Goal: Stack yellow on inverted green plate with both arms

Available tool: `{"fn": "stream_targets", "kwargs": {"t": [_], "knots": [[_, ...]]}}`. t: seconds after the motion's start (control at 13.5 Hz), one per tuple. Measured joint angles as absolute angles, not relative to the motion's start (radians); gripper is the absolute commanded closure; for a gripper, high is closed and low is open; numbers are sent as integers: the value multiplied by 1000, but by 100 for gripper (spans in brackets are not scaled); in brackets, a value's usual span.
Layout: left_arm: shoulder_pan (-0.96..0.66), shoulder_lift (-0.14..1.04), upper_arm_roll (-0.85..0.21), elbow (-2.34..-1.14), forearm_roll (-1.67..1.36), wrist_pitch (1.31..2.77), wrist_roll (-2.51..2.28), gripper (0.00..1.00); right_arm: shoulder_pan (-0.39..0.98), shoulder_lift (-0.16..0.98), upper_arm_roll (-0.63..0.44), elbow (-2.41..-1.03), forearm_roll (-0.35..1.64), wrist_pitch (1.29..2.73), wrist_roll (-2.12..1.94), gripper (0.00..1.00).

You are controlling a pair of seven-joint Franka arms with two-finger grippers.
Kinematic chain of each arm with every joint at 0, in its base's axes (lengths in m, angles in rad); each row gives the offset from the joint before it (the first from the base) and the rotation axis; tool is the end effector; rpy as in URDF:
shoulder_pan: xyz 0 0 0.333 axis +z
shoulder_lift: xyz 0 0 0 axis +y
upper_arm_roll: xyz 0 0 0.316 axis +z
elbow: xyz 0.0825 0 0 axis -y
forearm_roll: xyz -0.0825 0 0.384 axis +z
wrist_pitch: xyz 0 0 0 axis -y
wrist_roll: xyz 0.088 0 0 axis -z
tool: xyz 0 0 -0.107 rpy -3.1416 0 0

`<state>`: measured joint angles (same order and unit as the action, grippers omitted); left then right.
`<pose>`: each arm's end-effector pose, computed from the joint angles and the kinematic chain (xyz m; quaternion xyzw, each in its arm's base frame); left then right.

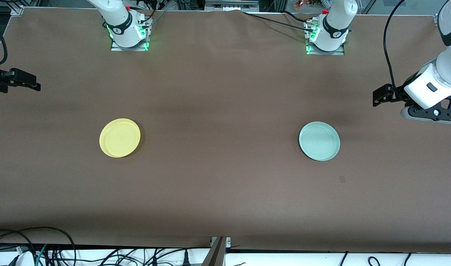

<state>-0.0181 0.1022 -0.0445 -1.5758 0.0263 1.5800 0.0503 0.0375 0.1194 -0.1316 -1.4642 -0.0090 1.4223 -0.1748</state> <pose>0.5811 -0.0324 0.5649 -0.9971 0.0571 0.0489 0.0112 0.5718 -0.0504 0.5953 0.9959 0.0397 -0.0810 0.0015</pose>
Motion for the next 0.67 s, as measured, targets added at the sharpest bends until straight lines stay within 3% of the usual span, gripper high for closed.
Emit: {"fn": "stream_targets", "kwargs": {"t": [0.67], "knots": [[-18,102,-43,-1574,26,1616,50,0,37,120,-132,-1464,-9,1422,-175,0]]}}
